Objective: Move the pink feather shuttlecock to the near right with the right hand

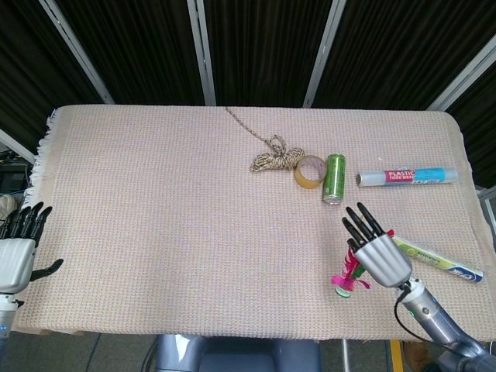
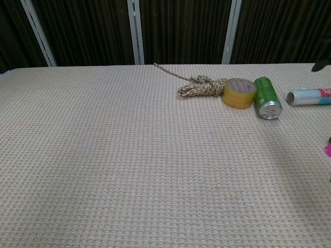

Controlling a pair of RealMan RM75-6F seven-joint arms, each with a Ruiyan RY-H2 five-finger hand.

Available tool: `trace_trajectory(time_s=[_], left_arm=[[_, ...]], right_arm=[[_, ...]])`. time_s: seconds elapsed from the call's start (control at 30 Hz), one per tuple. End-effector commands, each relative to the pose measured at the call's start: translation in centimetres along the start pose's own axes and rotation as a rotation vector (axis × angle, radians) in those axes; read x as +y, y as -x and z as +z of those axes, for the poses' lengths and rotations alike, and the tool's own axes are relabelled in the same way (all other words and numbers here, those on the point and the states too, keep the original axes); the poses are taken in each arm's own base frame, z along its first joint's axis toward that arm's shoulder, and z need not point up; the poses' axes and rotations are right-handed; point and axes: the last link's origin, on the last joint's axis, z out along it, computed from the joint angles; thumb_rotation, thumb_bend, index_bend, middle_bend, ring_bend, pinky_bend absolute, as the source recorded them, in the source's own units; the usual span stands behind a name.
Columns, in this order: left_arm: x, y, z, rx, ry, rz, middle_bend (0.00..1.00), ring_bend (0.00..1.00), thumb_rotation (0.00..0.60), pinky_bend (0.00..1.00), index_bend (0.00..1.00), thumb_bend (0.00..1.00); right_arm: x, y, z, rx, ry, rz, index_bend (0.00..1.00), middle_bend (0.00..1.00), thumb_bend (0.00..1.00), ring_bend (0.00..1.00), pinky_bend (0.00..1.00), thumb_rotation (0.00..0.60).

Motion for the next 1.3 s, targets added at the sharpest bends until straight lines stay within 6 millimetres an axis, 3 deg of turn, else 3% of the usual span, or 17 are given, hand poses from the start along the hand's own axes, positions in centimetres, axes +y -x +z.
trace_trajectory(time_s=[0.03,0.5,0.7,0.97,1.07,1.3], left_arm=[[0.1,0.0,0.0,-0.005,0.012,-0.002,0.00,0.00,0.600,0.00,0.00,0.15],[0.8,0.5,0.1,-0.030,0.037,-0.002,0.00,0.00,0.600,0.00,0.00,0.15],[0.7,0.5,0.2,-0.032,0.031,-0.004,0.00,0.00,0.600,0.00,0.00,0.15],[0.8,0.5,0.3,-0.038,0.044,-0.007,0.00,0.00,0.600,0.00,0.00,0.15],[0.8,0.5,0.2,-0.041,0.050,-0.010,0.00,0.00,0.600,0.00,0.00,0.15],[1.0,0.3,0.0,-0.033,0.063,-0.018,0.00,0.00,0.600,0.00,0.00,0.15]], right_arm=[[0.1,-1.6,-2.4,0.079,0.133,-0.016,0.71,0.27,0.25,0.07,0.08,0.600],[-0.5,1.1,-3.7,0.055,0.199,-0.002,0.66,0.25,0.24,0.06,0.08,0.600],[-1.7,1.7,-4.5,0.042,0.196,0.026,0.66,0.25,0.24,0.06,0.08,0.600],[-3.7,1.9,-7.0,-0.008,0.161,0.010,0.63,0.24,0.24,0.05,0.08,0.600],[-4.0,1.8,-7.9,-0.020,0.166,0.007,0.56,0.20,0.23,0.02,0.07,0.600],[-4.4,1.2,-10.5,-0.080,0.189,0.004,0.20,0.10,0.18,0.00,0.02,0.600]])
